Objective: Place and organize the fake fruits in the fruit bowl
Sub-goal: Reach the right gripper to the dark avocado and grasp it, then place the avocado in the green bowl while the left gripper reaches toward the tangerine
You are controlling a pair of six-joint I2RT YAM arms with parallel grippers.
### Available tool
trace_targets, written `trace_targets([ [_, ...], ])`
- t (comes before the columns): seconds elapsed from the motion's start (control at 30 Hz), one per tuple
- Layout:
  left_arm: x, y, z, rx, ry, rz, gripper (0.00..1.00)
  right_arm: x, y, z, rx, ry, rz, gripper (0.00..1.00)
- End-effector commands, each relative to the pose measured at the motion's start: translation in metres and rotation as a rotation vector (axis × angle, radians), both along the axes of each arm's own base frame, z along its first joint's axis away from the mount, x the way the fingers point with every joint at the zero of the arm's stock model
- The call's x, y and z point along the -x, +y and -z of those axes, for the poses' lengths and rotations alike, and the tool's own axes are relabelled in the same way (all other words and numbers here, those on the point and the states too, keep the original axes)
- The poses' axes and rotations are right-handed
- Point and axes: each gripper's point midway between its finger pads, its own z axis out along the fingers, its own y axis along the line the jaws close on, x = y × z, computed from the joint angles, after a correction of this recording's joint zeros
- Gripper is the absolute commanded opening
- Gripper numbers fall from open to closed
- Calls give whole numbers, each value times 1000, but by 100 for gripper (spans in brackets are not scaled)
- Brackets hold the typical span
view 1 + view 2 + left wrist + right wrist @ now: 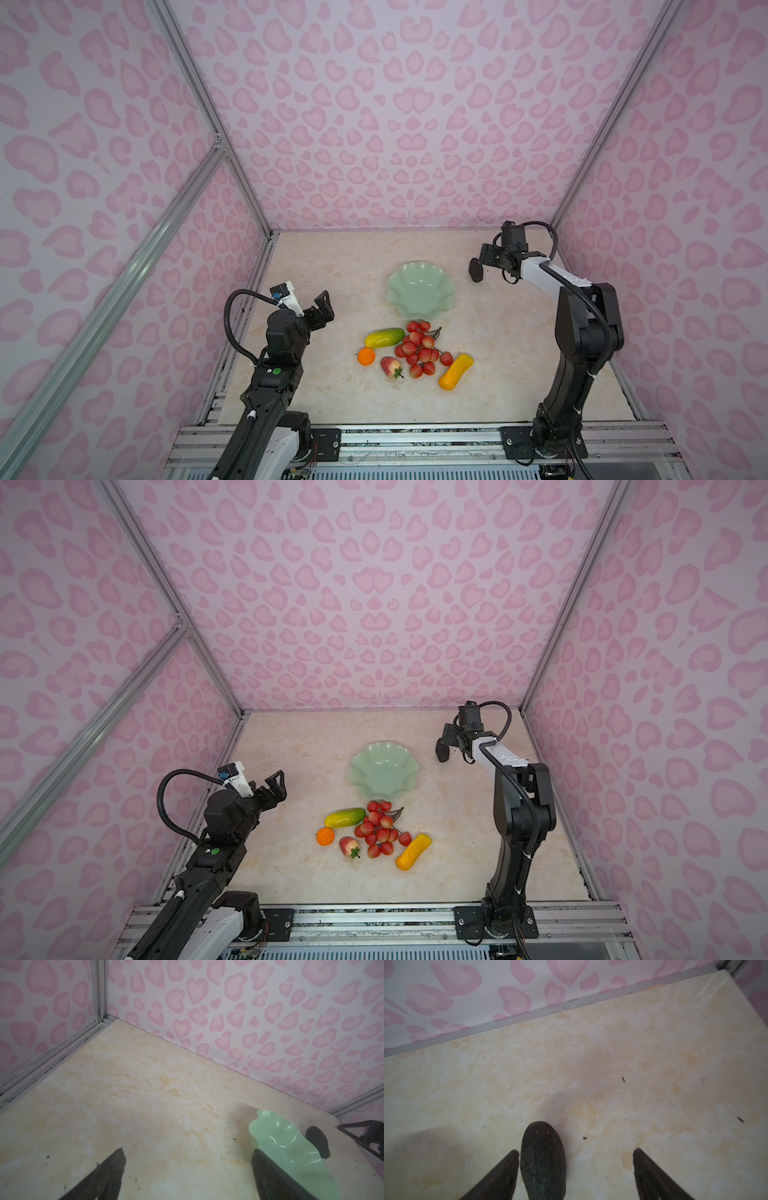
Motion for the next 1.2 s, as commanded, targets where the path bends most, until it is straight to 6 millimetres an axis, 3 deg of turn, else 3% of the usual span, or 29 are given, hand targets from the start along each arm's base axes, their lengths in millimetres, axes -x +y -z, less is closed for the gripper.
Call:
trace_targets([
  [0.0,13,-13,11,43,49,72,96,4,16,29,-7,123,-57,85],
  [0.2,24,-12,6,79,20,62,96,0,42,59,8,206,-98,79],
  [0.37,29,-12,9,73,33,61,95,-2,38,73,18,234,-50,71],
  [0.47,30,-12,11,81,36,63,95,1,39,75,13,248,-51,60],
  [0.63,31,-13,14,80,44,65,95,5,46,48,1,179,-86,31],
  [0.73,30,-13,18,89,52,62,96,13,58,15,9,116,-122,24],
  [0.87,29,-17,16,105,67,82,95,33,90,-40,42,21,-205,23],
  [1.03,31,-21,23,118,89,101,95,72,163,-48,-6,27,-419,23],
  [1.17,37,-30,26,145,131,146,91,93,209,-32,3,69,-511,25],
])
